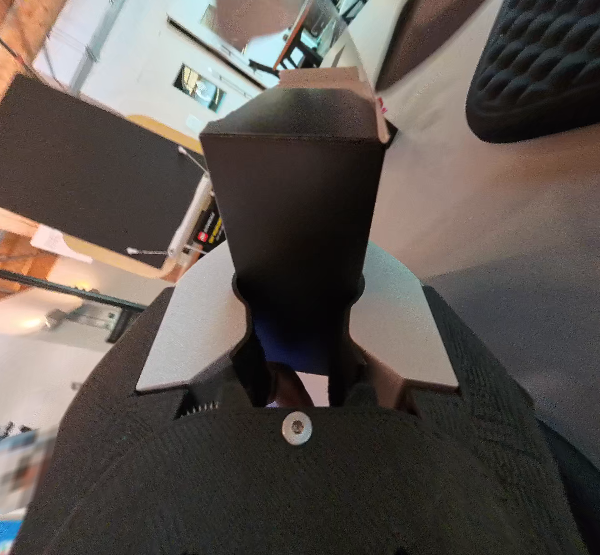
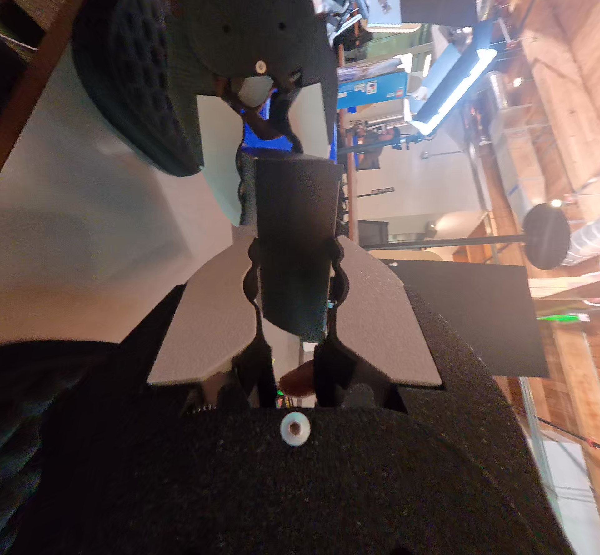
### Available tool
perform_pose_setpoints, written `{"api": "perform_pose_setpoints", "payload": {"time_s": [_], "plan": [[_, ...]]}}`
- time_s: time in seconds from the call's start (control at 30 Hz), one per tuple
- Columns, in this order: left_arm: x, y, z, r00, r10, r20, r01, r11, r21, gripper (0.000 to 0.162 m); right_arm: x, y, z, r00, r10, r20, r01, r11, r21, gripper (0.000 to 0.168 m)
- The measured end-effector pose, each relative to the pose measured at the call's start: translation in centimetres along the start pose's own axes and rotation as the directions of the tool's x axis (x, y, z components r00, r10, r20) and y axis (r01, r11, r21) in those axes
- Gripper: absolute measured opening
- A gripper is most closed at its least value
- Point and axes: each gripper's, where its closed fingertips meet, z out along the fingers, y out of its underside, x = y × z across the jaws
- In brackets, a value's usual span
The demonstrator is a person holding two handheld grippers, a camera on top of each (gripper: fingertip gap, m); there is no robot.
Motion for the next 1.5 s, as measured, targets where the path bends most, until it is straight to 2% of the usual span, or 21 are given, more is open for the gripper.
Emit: {"api": "perform_pose_setpoints", "payload": {"time_s": [0.07,0.1,0.27,0.37,0.47,0.63,0.77,0.93,1.17,1.27,1.37,1.5], "plan": [[-0.3,1.0,0.1,0.994,-0.108,-0.002,0.108,0.994,-0.017,0.06,0.8,-0.4,-0.7,0.999,0.003,-0.054,-0.002,0.999,0.034,0.021],[-0.3,1.1,0.1,0.983,-0.184,-0.025,0.184,0.983,-0.008,0.06,1.1,-0.7,-1.0,0.997,0.008,-0.08,-0.004,0.999,0.054,0.018],[0.2,0.6,0.2,0.938,-0.332,-0.103,0.336,0.942,0.018,0.06,1.7,-1.2,-1.6,0.989,0.057,-0.135,-0.043,0.994,0.105,0.018],[0.2,0.1,0.3,0.855,-0.491,-0.166,0.503,0.864,0.037,0.06,1.5,-1.6,-1.9,0.98,0.184,-0.071,-0.169,0.971,0.171,0.016],[0.9,-0.4,0.5,0.786,-0.569,-0.241,0.59,0.807,0.018,0.06,0.9,-1.5,-1.4,0.971,0.238,-0.012,-0.233,0.961,0.151,0.016],[1.7,-1.0,0.6,0.73,-0.59,-0.343,0.628,0.778,-0.002,0.06,-1.0,-0.4,0.4,0.951,0.3,0.071,-0.304,0.951,0.052,0.017],[1.9,-0.8,0.8,0.709,-0.598,-0.373,0.641,0.768,-0.014,0.06,-1.1,-0.1,1.1,0.935,0.345,0.08,-0.349,0.936,0.048,0.018],[3.3,-1.1,0.6,0.695,-0.558,-0.454,0.608,0.793,-0.043,0.06,-2.3,0.2,1.7,0.887,0.425,0.178,-0.433,0.901,0.005,0.023],[3.5,-1.1,0.5,0.693,-0.55,-0.465,0.604,0.796,-0.042,0.06,-2.3,0.3,2.4,0.89,0.432,0.143,-0.439,0.898,0.02,0.025],[2.7,-1.1,0.3,0.679,-0.571,-0.461,0.636,0.772,-0.019,0.06,-2.2,-0.6,1.4,0.883,0.428,0.194,-0.449,0.89,0.08,0.028],[2.6,-1.3,-0.1,0.728,-0.509,-0.459,0.588,0.808,0.036,0.06,-1.5,-2.1,-0.6,0.801,0.512,0.31,-0.58,0.793,0.189,0.036],[2.9,-1.8,-0.4,0.791,-0.418,-0.446,0.507,0.856,0.098,0.06,2.3,-2.8,-3.8,0.665,0.643,0.38,-0.747,0.558,0.362,0.038]]}}
